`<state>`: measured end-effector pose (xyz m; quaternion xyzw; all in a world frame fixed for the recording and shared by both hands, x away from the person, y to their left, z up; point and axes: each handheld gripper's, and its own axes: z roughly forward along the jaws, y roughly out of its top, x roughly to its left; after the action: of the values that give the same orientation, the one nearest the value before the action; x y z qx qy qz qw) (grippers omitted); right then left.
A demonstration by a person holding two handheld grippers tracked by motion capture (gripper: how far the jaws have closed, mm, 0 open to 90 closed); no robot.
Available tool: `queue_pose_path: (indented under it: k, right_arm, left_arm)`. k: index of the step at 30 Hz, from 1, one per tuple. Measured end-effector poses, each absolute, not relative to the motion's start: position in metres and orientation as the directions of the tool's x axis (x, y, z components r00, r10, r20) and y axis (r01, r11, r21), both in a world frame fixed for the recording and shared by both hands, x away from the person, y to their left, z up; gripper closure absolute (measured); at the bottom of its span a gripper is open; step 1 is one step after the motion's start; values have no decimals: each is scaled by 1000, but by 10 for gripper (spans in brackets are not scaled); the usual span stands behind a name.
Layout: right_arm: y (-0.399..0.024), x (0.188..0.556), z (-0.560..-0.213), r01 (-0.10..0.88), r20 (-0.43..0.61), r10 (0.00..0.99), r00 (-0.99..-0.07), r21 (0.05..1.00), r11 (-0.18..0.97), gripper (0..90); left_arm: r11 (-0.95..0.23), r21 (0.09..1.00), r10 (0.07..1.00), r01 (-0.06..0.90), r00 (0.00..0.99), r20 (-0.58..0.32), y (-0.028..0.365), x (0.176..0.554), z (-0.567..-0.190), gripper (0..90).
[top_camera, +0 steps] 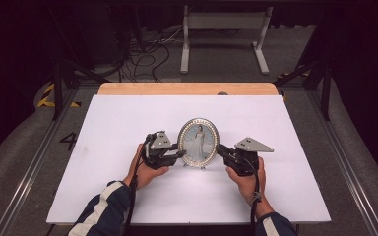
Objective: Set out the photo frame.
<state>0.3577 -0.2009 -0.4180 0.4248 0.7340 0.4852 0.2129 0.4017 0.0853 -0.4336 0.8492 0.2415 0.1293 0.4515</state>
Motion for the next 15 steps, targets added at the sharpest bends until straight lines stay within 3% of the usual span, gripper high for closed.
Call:
queue_pose_path:
  k: [15]
  right_arm:
    - [-199,360,-419,418,91,825,-557,889,184,836]
  left_arm:
    - [-479,829,530,287,848,13,87,396,-434,650]
